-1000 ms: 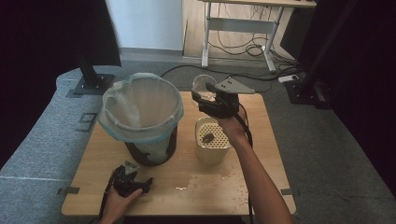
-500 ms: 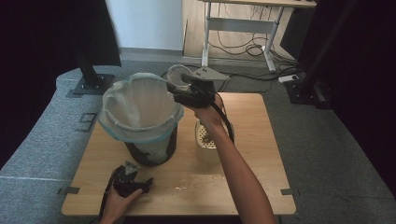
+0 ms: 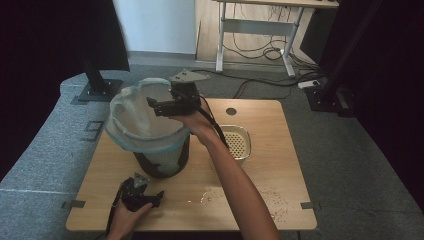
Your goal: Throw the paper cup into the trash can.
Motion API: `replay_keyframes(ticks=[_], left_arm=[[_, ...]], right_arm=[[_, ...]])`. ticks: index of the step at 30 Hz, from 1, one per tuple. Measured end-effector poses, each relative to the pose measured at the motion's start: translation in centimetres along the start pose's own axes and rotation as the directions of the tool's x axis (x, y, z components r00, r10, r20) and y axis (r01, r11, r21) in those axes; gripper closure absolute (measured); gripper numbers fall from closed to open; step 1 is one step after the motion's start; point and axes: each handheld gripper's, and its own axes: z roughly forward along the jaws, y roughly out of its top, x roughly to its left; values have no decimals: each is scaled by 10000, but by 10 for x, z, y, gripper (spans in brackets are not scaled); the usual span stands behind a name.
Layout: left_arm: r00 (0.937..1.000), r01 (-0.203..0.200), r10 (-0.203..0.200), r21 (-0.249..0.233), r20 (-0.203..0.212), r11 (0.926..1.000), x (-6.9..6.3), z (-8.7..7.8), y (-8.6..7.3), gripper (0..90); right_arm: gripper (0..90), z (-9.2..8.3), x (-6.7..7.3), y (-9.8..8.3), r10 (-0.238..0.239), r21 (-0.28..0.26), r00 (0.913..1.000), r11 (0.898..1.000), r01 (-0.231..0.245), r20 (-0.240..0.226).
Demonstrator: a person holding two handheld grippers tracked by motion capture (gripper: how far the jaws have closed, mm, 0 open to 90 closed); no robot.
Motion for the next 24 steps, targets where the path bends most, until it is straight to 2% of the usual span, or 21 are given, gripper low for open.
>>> replay_keyframes(ticks=[3,9,14,15,16,17,21,24], left_arm=[[10000,-13,13,1,14,10000,0,0,0,45],[10000,-41,41,-15,23,10000,0,-1,-1,49],[10000,-15,15,-36,12,10000,-1,-1,-1,55],[10000,-15,15,-36,12,10000,-1,-1,-1,56],[10000,-27,27,-28,9,10000,-1,-1,-1,58],[10000,-17,17,-41,5,10000,-1,-2,-2,59],[10000,-52,52,-20,-1,10000,-1,-2,-2,61],[10000,-55,55,-20,1,10000,-1,-2,-2,61]], right_arm=[[148,-16,-10,-9,80,-198,9995,9998,-75,294],[202,-56,-31,-34,-246,-300,9949,9992,276,982],[223,-93,-46,-64,-96,-195,9899,9997,125,1414],[223,-93,-46,-64,-96,-195,9899,9997,125,1414],[224,-111,-52,-80,-217,-256,9870,9993,261,1595],[229,-120,-54,-88,-181,-383,9879,9990,243,1542],[241,-148,-62,-118,53,-713,9865,9974,64,1636],[247,-166,-65,-143,66,-774,9808,9970,86,1947]])
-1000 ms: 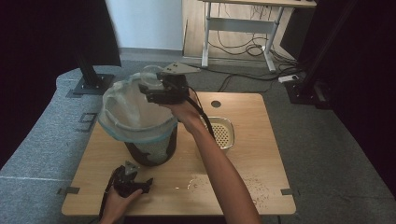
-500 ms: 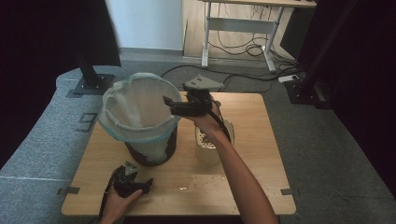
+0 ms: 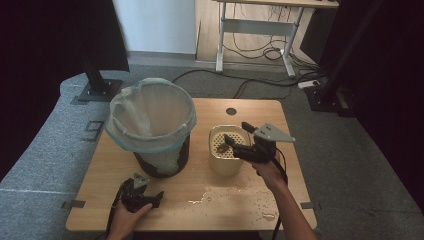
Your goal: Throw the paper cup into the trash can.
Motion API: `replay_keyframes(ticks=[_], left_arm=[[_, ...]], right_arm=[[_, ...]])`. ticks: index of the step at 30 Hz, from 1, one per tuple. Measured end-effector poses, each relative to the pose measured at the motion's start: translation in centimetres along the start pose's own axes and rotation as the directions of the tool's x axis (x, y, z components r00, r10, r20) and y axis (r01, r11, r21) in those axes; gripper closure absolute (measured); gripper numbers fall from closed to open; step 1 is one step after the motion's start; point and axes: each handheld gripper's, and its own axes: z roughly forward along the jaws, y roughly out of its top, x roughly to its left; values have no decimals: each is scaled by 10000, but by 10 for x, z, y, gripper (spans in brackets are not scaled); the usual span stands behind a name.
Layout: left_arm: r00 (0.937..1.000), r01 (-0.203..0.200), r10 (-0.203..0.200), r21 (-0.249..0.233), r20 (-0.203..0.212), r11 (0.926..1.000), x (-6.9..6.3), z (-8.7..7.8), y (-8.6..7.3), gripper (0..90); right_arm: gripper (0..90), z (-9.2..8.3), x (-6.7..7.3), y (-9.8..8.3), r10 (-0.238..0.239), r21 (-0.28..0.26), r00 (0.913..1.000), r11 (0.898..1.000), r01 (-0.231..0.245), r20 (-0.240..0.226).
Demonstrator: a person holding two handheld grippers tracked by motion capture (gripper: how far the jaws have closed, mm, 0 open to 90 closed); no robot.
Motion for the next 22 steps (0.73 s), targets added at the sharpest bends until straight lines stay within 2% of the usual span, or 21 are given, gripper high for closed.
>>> replay_keyframes(ticks=[3,5,6,8,10,14,22], left_arm=[[10000,-2,2,3,1,10000,0,0,0,60],[10000,-18,18,3,-3,10000,0,0,0,60],[10000,16,-16,-12,-1,10000,0,0,0,59],[10000,3,-3,13,13,10000,0,0,1,57],[10000,-6,6,22,12,10000,0,1,1,55],[10000,-10,10,35,27,10000,1,1,2,52],[10000,31,-31,-5,35,10000,1,3,3,48]], right_arm=[[249,-14,-5,-27,30,84,9997,10000,-32,252],[250,-17,-6,-33,32,113,9995,9999,-35,304],[251,-22,-7,-52,194,246,9991,9995,-204,390],[251,-24,-7,-65,307,373,9986,9988,-323,425],[251,-25,-7,-77,227,550,9982,9982,-257,550],[251,-23,-9,-88,136,831,9979,9964,-188,637],[252,-22,-10,-99,173,855,9964,9960,-245,833]])
